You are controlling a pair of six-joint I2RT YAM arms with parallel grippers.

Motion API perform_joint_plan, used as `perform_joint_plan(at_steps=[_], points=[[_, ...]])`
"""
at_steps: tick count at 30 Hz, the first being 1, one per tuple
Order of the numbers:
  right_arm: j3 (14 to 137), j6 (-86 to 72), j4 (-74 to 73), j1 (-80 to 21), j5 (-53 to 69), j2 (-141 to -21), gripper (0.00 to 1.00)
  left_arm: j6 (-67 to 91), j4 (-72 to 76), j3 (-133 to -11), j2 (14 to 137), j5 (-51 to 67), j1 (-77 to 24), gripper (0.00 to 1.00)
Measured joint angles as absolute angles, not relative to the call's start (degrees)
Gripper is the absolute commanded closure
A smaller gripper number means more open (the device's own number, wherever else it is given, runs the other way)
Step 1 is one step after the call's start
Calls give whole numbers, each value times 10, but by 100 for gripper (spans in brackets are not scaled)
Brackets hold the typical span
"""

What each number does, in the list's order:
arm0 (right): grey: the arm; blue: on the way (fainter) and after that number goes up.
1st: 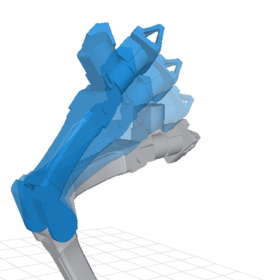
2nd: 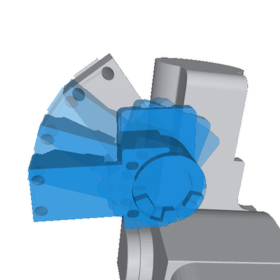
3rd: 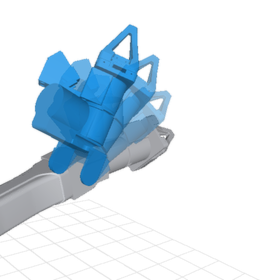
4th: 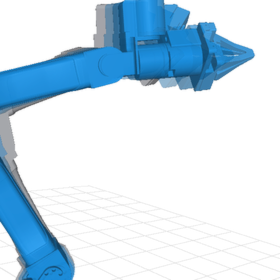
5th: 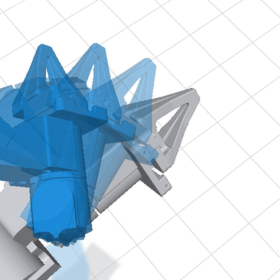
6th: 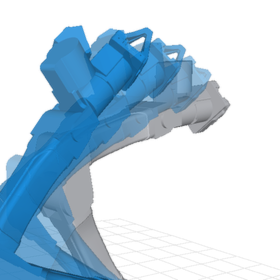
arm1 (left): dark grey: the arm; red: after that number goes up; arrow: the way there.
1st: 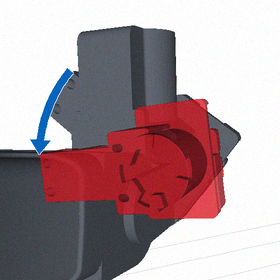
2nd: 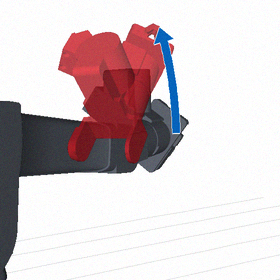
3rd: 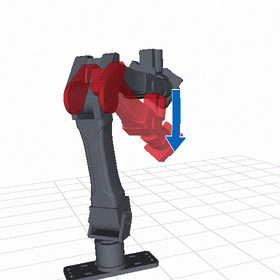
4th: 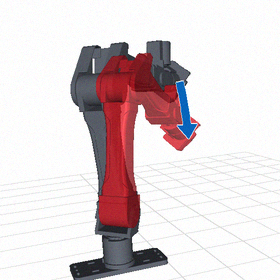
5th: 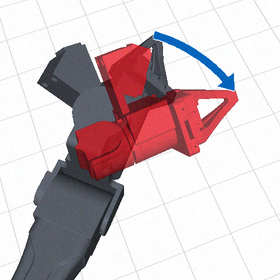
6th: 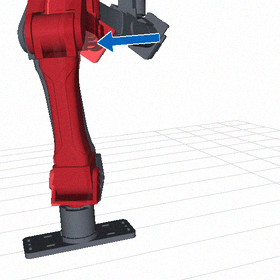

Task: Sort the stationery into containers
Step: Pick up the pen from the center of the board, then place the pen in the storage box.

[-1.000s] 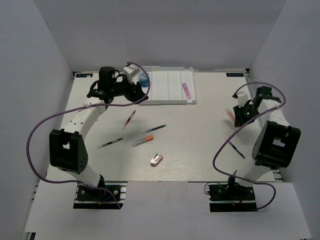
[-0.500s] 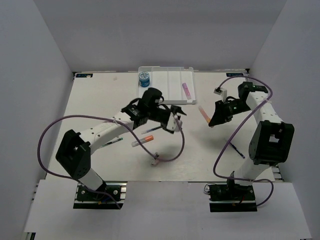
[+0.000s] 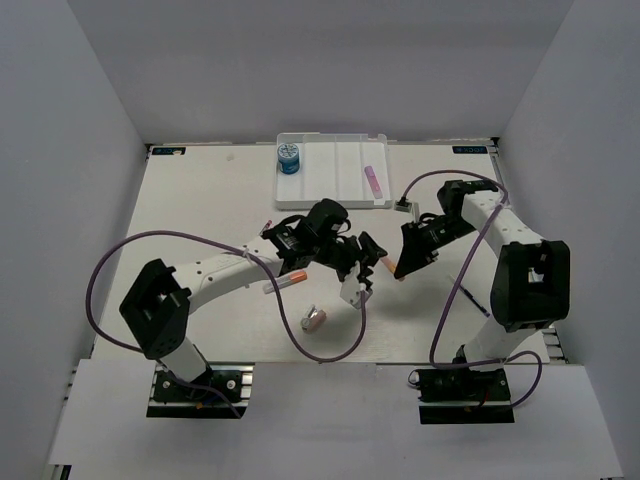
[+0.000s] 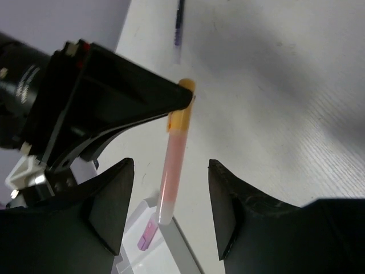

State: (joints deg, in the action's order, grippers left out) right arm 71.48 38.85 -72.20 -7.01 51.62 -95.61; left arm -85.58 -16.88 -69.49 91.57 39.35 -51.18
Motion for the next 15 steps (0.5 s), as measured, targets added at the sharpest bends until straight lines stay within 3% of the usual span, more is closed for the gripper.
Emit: perform_joint_plan(at_steps=[10, 15], points=[[714, 349, -718, -97, 531, -956, 100, -896, -218, -718, 960, 316, -552, 44], [714, 339, -716, -110, 533, -956, 100, -900, -223, -721, 964, 284, -559, 53]])
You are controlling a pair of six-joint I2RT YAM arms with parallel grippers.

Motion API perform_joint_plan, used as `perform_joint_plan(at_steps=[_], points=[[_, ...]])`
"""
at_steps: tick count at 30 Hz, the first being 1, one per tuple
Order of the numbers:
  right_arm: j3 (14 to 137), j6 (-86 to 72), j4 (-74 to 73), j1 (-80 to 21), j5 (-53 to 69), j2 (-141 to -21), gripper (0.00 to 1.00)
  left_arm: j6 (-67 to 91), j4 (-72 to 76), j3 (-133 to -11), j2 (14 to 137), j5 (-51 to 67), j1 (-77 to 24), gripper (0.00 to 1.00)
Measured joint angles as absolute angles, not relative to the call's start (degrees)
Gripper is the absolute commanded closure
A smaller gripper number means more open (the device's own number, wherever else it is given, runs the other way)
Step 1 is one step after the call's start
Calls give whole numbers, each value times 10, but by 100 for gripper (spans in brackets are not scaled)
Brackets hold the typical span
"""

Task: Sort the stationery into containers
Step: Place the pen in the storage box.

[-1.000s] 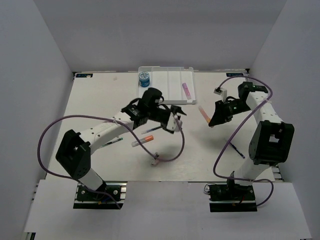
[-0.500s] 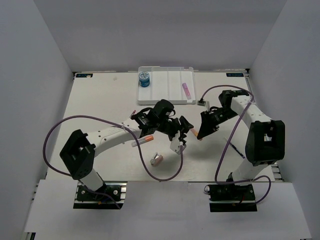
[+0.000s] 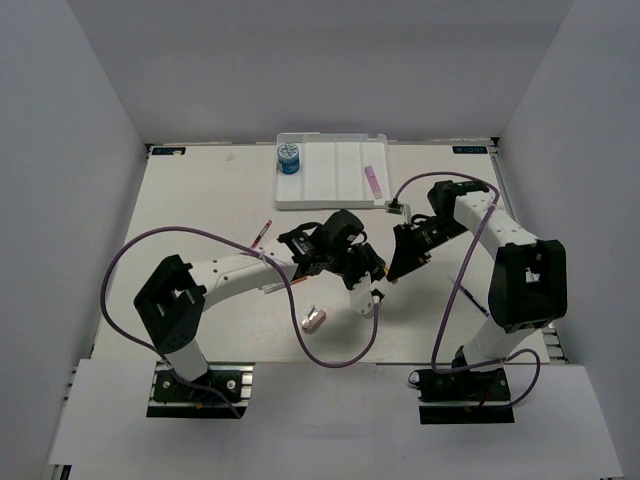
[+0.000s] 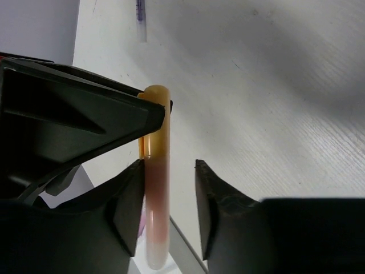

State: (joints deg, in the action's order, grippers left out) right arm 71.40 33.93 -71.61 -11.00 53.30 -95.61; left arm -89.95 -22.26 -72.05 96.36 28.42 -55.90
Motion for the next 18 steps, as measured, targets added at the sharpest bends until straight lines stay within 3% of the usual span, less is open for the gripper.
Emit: perform_joint_plan(at_steps=[9, 10, 11, 13, 14, 18], points=[[714, 319, -711, -113, 533, -956, 100, -879, -189, -709, 962, 248, -568, 73], [714, 318, -710, -113, 533, -956, 94, -873, -185, -707, 961, 245, -568, 79], [714, 317, -709, -113, 533, -956, 76, -866, -181, -704, 959, 243, -568, 83], [714, 317, -709, -113, 535, -956, 63, -848, -174, -698, 955, 240, -569, 94], [715, 317, -710, -113, 537, -957, 49, -834, -168, -694, 952, 238, -569, 100], [736, 300, -716, -105, 536, -959, 34, -765, -158, -681, 945, 222, -570, 100]])
